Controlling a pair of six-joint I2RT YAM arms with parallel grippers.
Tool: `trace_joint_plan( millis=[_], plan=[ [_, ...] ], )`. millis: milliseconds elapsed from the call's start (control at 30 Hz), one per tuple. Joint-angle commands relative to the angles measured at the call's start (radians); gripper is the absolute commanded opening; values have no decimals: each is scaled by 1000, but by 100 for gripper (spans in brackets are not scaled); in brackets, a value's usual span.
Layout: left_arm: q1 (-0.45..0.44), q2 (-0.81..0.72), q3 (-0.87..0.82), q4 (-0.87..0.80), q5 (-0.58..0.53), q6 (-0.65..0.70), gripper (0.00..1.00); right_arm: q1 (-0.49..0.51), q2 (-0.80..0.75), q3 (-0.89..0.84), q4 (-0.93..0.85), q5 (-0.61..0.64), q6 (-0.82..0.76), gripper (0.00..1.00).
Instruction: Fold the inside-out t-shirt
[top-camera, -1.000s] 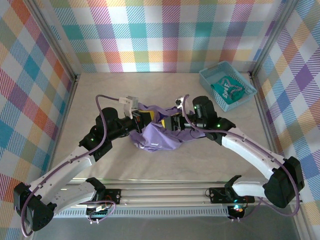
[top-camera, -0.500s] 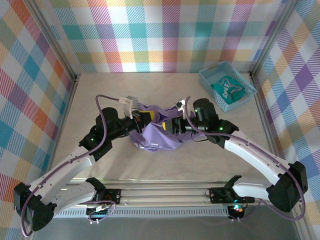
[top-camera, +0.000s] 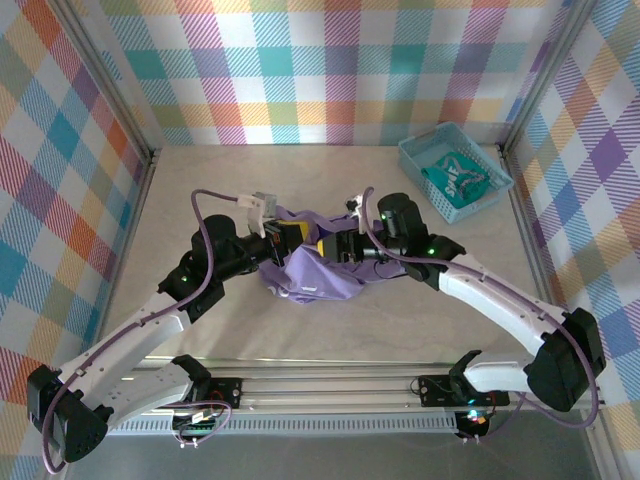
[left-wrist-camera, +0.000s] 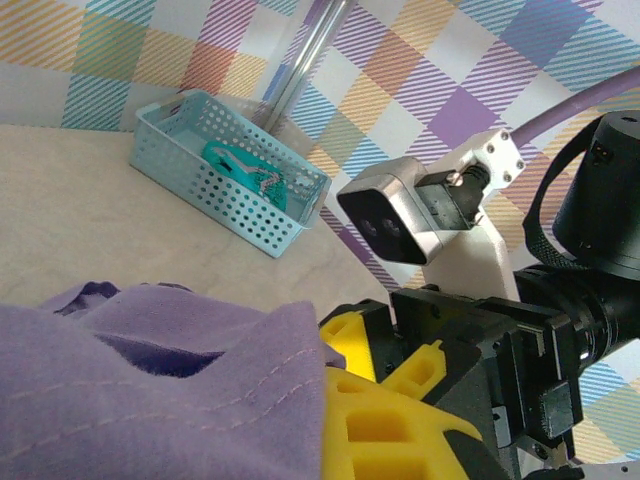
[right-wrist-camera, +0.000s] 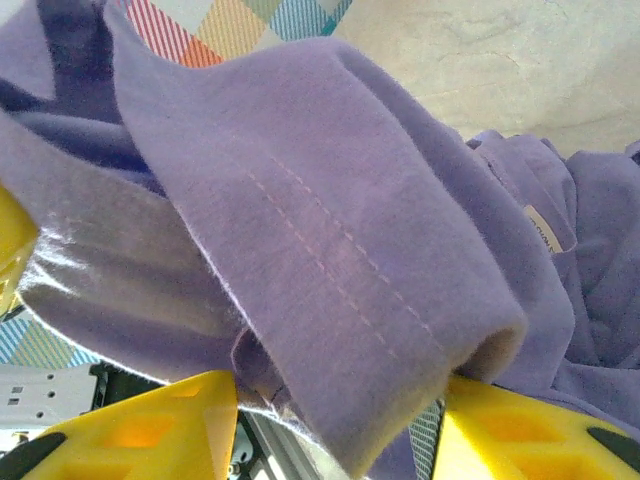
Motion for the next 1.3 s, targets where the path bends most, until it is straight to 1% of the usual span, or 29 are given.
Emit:
trace_joint_plan(
  millis=[0, 200, 333, 500, 567, 633, 700, 733, 800, 867, 933, 1000, 1033, 1100, 1167, 1267],
  plan=[
    [6, -11, -10, 9, 4, 12, 0, 5, 7, 36, 44, 21, 24, 48],
    [5, -12, -14, 8, 7, 13, 0, 4, -10, 43, 38, 59, 20, 47],
    [5, -12, -15, 10, 12, 13, 0, 5, 3, 49, 33, 61, 21, 43],
    [6, -12, -16, 7, 9, 12, 0, 4, 3, 51, 34, 52, 23, 29],
    [6, -12, -21, 5, -3, 15, 0, 5, -4, 51, 30, 50, 23, 19],
    [5, -13, -25, 6, -14, 14, 0, 4, -11, 53, 22, 52, 21, 11],
    [6, -9, -26, 8, -20, 18, 0, 4, -23, 65, -21, 65, -6, 2],
    [5, -10, -28, 5, -23, 21, 0, 4, -31, 75, -49, 79, -28, 0],
    [5, -6, -36, -2, -41, 35, 0, -5, -51, 99, -113, 100, -82, 0],
    [6, -3, -55, -16, -61, 52, 1, -29, -60, 122, -161, 75, -117, 0],
    [5, -1, -94, -19, -63, 65, 9, -67, -63, 141, -182, -3, -138, 0],
    [5, -7, -154, -3, -36, 59, 25, -99, -58, 156, -197, -69, -156, 0],
    [5, -13, -181, 6, -14, 54, 31, -112, -52, 165, -210, -92, -170, 0],
    [5, -44, -244, 28, 1, 29, 43, -129, -37, 183, -249, -111, -207, 0],
    [5, -86, -287, 14, -26, 15, 53, -134, -24, 195, -285, -121, -242, 0],
    [5, -161, -307, -54, -107, 18, 65, -134, -14, 194, -328, -124, -282, 0]
  ],
)
